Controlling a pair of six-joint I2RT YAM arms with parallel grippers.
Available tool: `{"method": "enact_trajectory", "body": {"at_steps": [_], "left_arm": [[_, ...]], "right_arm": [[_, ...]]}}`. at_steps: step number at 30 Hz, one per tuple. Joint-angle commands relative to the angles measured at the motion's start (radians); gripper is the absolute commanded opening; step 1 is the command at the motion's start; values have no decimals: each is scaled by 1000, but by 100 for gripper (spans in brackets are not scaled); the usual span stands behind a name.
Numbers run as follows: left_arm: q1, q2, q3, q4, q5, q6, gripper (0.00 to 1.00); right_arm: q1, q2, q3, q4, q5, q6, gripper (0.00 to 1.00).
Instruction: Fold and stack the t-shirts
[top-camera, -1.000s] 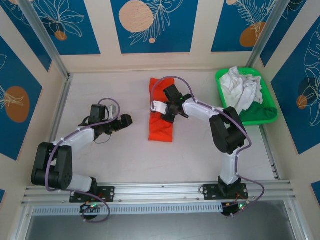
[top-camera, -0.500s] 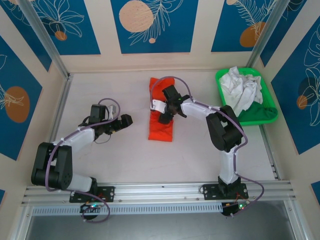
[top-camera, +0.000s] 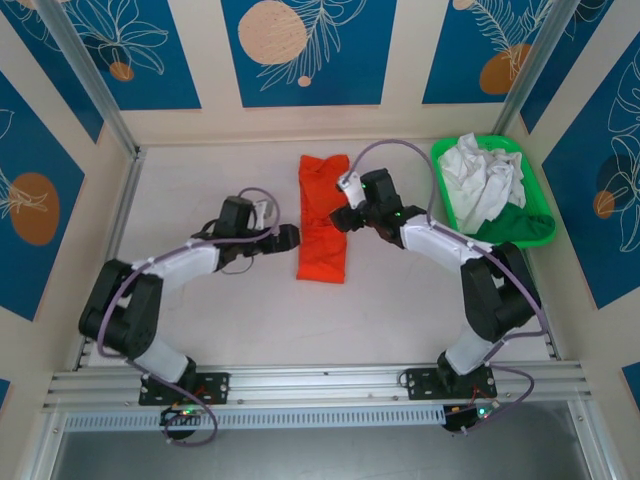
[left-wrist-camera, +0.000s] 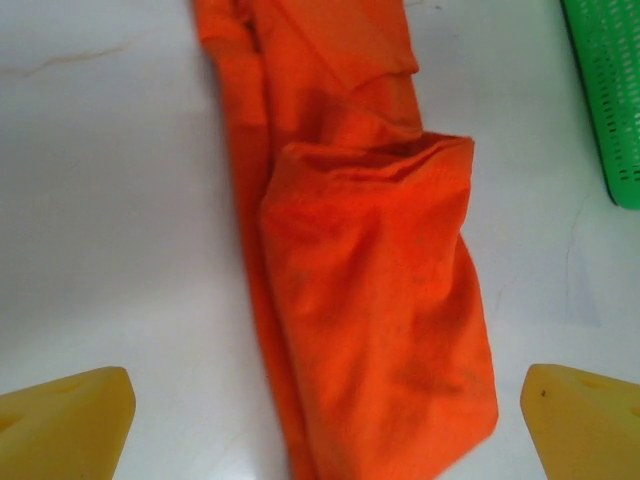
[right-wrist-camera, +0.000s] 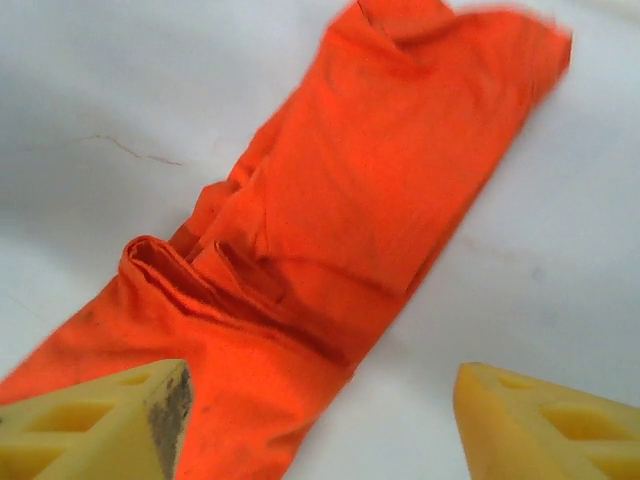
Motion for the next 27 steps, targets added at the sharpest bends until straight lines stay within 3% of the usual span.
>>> {"method": "enact_trajectory", "body": {"at_steps": [1, 7, 13, 20, 27], "left_arm": [[-47, 82, 104, -67, -27, 29, 72], [-73, 254, 271, -95, -64, 9, 52], [-72, 381, 352, -145, -135, -50, 41], [-72, 413, 359, -156, -135, -81, 39], [-72, 407, 336, -177, -120, -76, 41]], "right_arm": [[-27, -27, -67, -8, -95, 323, 64], [-43, -21, -113, 5, -136, 375, 53], [-39, 48, -57, 5, -175, 344, 40], [-27, 203, 68, 14, -235, 326, 23], [-23, 355, 160, -16, -208, 300, 22]]}}
